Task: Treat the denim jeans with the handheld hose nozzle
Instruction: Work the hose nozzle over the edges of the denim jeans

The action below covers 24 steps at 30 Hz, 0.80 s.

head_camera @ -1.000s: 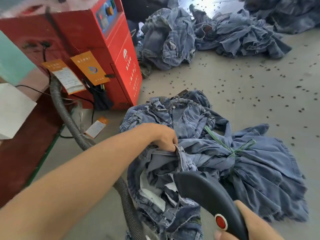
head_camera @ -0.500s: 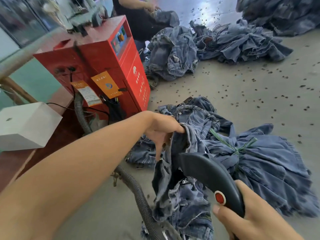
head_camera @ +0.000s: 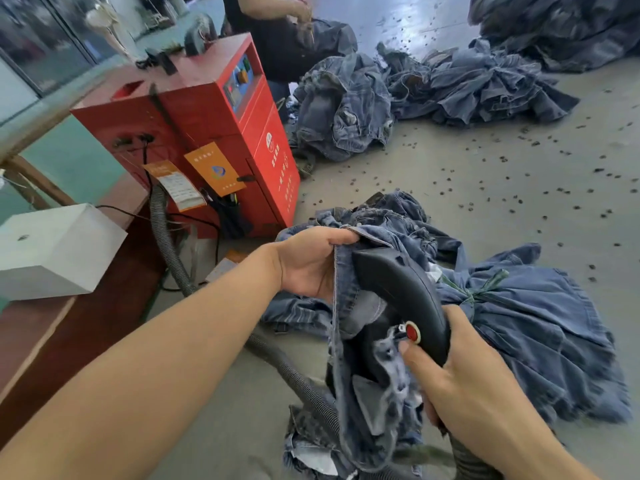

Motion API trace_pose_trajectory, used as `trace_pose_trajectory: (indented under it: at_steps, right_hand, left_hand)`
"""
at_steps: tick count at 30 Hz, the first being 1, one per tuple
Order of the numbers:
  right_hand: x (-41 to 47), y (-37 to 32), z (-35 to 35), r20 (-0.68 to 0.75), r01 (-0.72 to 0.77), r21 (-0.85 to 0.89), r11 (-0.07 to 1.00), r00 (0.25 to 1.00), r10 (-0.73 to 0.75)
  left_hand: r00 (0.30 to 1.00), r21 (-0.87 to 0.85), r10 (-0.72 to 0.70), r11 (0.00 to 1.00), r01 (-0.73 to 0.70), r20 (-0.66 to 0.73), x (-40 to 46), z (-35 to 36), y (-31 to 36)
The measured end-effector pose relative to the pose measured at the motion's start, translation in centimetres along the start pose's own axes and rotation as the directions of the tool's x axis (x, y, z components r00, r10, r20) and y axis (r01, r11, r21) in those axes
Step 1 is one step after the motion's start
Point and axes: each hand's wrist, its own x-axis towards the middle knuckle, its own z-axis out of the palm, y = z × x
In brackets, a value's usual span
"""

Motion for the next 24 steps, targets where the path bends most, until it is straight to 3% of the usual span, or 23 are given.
trace_pose_trajectory:
  at_steps: [7, 11, 14, 18, 21, 24]
  right_hand:
    - [-2.5, -1.1, -2.1, -0.075, 0.045, 0.083, 0.995, 0.996, -0.039]
    - [-1.6, -0.4, -4.3, -0.061, 0.011, 0.135, 0.991, 0.998, -0.003]
    - [-1.1, 0.3, -4.7, -0.005, -0.029, 0.132, 0.991, 1.0, 0.03]
    - [0.8, -0.4, -2.7, 0.096, -0.027, 0.142, 0.989, 0.995, 0.013]
    - [3.4, -1.1, -2.9, -0.051, -0.003, 0.218, 0.976, 0.999, 0.015]
    - [4.0, -1.0, -5.8, -0.207, -0.008, 0.428, 0.904, 0.973, 0.106]
  left_hand:
    - [0.994, -0.148, 0.053, 0.987, -0.067, -0.094, 1.1, -1.0, -2.8]
    - [0.982, -0.282, 0.137, 0.944, -0.17, -0.133, 1.0, -1.4, -3.3]
    - [0.973, -0.29, 0.145, 0.937, -0.192, -0.177, 0.4, -1.2, -2.8]
    - [0.994, -0.213, 0.101, 0.971, -0.109, -0.047, 0.2, 0.2, -2.9]
    - [0.998, -0.173, 0.059, 0.983, -0.062, -0.023, 0.1, 1.2, -3.8]
    - [0.978, -0.252, 0.142, 0.951, -0.177, -0.15, -0.4, 1.2, -4.2]
